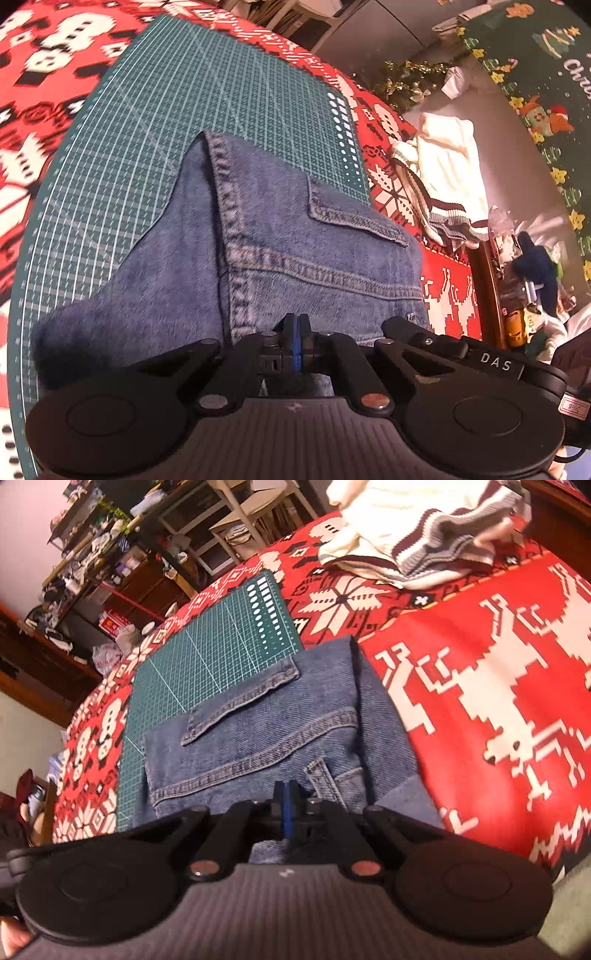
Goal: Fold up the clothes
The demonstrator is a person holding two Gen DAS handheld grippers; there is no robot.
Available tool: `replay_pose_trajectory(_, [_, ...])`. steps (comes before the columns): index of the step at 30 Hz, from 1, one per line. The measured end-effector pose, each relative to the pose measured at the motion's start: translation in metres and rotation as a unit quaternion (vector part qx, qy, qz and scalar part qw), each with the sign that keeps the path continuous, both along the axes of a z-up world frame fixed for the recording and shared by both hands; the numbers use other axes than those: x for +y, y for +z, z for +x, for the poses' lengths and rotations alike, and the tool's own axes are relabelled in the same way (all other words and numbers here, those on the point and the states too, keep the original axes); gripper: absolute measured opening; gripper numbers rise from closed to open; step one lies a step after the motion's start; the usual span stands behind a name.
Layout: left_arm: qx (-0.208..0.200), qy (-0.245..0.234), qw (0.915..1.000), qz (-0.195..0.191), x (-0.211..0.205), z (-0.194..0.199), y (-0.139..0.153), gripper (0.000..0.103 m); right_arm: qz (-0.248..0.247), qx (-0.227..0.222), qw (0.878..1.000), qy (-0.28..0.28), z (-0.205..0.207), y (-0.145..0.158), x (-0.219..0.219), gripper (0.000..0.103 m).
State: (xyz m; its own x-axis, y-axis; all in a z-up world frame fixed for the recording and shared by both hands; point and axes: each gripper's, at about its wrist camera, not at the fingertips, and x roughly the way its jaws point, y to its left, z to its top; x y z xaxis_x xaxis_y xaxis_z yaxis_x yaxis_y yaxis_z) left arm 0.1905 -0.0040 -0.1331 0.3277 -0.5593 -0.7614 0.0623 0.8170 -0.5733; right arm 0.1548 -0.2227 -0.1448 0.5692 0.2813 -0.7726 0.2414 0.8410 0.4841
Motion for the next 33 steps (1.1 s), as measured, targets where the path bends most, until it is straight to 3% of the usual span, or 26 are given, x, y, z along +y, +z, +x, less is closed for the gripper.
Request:
replay_pose_trajectory(5, [-0.046,-0.012,0.9985,0.026,-0.005,-0.019,0.017,0.003,0.003,-0.029,1.000,0.008,-0.012,0.012,0.001,0.004])
replay_pose_trajectory(8, [-0.030,-0.027,0.9991,0.006,-0.010,-0.023,0.013,0.003,0.019,-0.030,0.999,0.032,-0.017,0.013,0.009,0.004])
replay_pose_trajectory(12, [-0.020,-0.027,0.9992,0.021,-0.015,-0.020,0.005,0.003,-0.012,0.010,0.999,0.046,-0.010,0.001,0.019,0.000])
replay_pose_trajectory(18, [0.004,-0.010,0.9999,0.008,-0.001,-0.025,0.002,0.003,0.029,0.040,0.999,0.004,-0.022,-0.004,-0.007,0.000])
replay_pose_trajectory(26, [0.010,0.016,0.9997,0.016,0.009,-0.032,0.005,0.003,-0.034,0.054,0.998,-0.024,-0.038,0.002,-0.012,0.000])
replay_pose_trajectory(33, [0.007,0.031,0.9993,0.021,0.018,-0.041,0.010,0.003,0.003,0.039,0.998,-0.051,-0.050,0.007,-0.028,0.007])
